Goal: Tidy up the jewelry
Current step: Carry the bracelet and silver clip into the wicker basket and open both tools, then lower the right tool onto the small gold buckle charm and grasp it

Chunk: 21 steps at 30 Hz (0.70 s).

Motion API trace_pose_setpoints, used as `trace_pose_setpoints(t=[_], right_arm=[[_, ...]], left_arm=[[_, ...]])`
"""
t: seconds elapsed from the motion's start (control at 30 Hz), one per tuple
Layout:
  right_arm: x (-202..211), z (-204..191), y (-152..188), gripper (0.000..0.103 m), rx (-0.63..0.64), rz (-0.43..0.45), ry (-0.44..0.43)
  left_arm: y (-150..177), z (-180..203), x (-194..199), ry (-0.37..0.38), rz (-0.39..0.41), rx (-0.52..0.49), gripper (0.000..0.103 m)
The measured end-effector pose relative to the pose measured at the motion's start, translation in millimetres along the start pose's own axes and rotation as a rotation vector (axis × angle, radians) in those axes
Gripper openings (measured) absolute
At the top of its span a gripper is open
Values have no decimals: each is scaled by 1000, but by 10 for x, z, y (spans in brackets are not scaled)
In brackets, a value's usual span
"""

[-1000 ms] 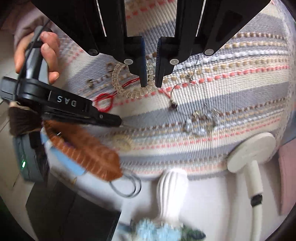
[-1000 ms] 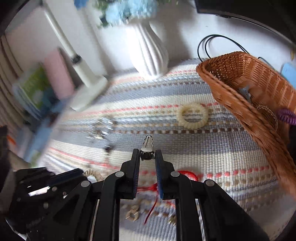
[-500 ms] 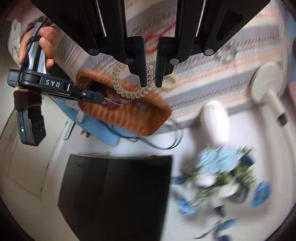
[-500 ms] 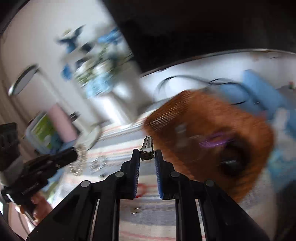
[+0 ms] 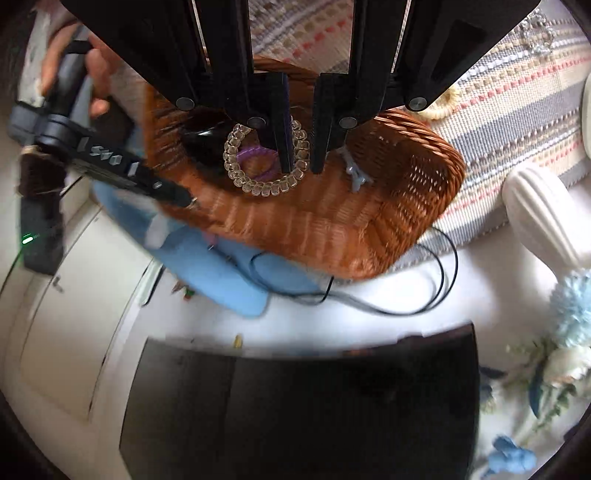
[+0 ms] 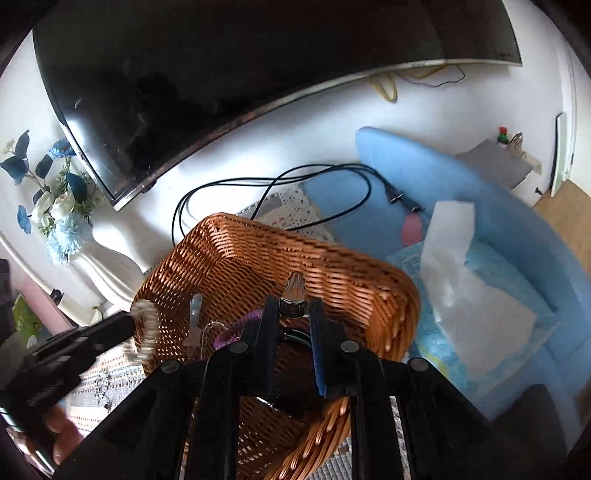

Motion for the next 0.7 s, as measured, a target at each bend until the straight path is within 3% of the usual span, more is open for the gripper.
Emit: trace_pose_setpoints(t=[0.27, 0.37, 0.53, 0.7], right_arm=[[-141, -11, 41, 19, -20, -13, -23], [-118, 52, 40, 22, -69, -11, -69], [-51, 70, 68, 22, -87, -9, -71], [138, -190, 112, 22, -37, 7, -85]], left_arm=[[102, -48, -270, 0, -52, -1, 10], [92, -69, -245, 2, -57, 12, 18], [118, -145, 119, -17, -14, 3, 20], [251, -441, 693, -60, 42, 25, 21]])
Point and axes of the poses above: each gripper's, at about its wrist camera, not at the fingertips, and x roughly against the way its jaws point, z to its right, y to its underside, the point moved 5 cm from there along -x, roughly the way its jaws point, and after that the axes turned 10 degrees about x, right-handed, at the moved point
